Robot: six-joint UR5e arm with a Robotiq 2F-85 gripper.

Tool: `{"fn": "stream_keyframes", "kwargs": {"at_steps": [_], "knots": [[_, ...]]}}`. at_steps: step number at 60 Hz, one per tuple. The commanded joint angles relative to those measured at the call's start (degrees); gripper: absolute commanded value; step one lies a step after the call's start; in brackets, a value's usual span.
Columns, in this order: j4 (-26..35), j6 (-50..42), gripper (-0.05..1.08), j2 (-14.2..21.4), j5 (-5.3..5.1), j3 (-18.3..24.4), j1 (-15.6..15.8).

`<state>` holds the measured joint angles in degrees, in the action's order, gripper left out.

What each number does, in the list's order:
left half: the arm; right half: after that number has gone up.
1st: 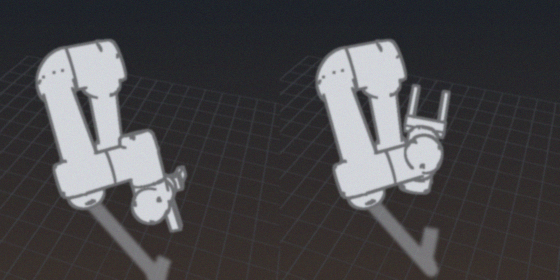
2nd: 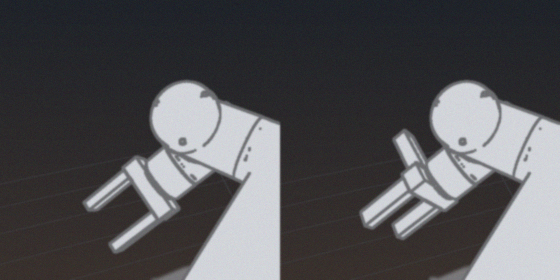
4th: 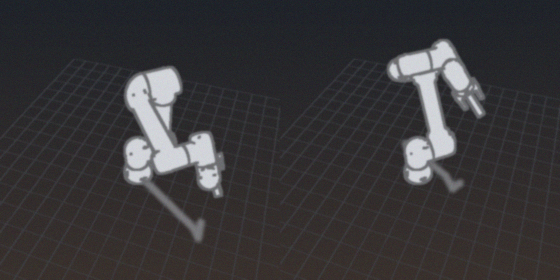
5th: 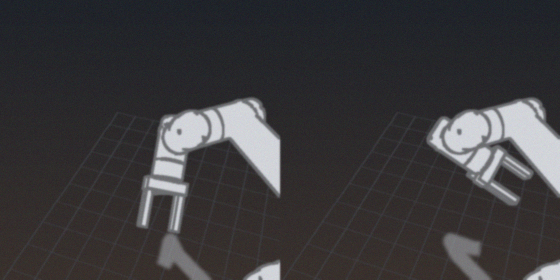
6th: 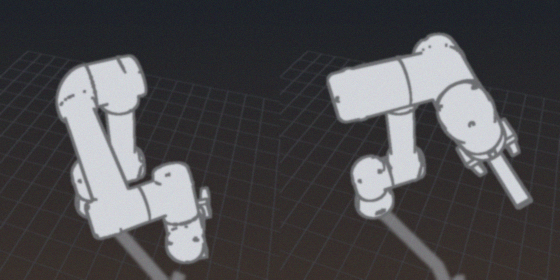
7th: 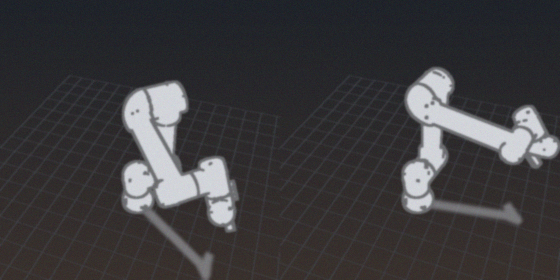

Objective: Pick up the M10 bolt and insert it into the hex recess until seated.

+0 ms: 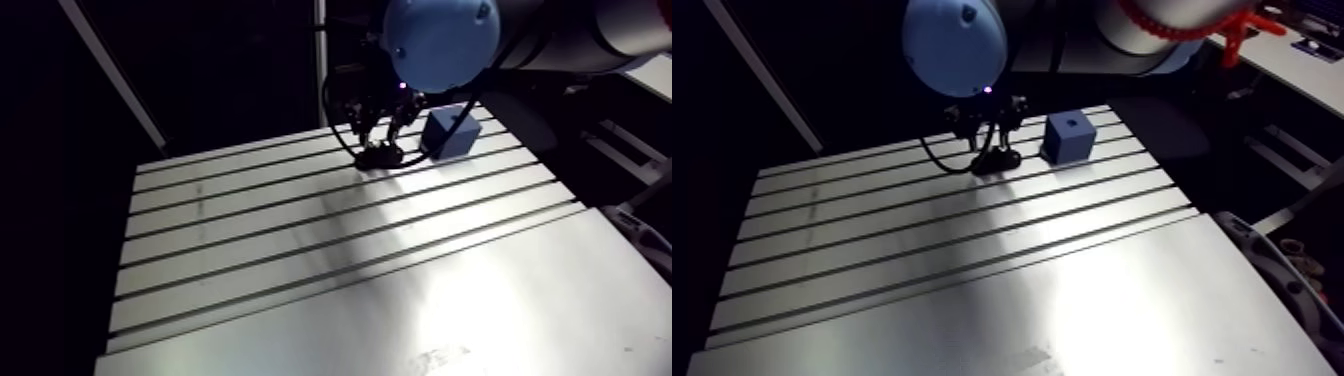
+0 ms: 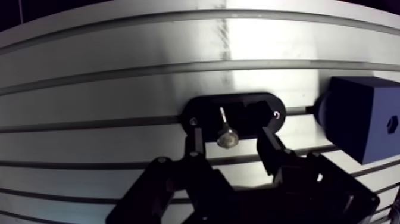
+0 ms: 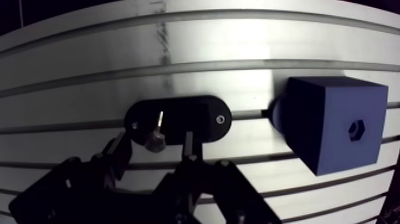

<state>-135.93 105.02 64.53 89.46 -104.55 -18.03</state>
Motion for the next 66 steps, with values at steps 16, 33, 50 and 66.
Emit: {"fn": "stream_keyframes", "kwargs": {"at_steps": [16, 33, 50, 66], "knots": [[0.09, 0.15, 0.48, -0.07, -0.12, 0.00, 0.19], [0.09, 0.06, 0.50, -0.07, -0.05, 0.00, 0.27], [0.09, 0.06, 0.53, -0.07, -0.04, 0.00, 0.27], [0.09, 0.06, 0.55, -0.16, 0.05, 0.07, 0.27]]}}
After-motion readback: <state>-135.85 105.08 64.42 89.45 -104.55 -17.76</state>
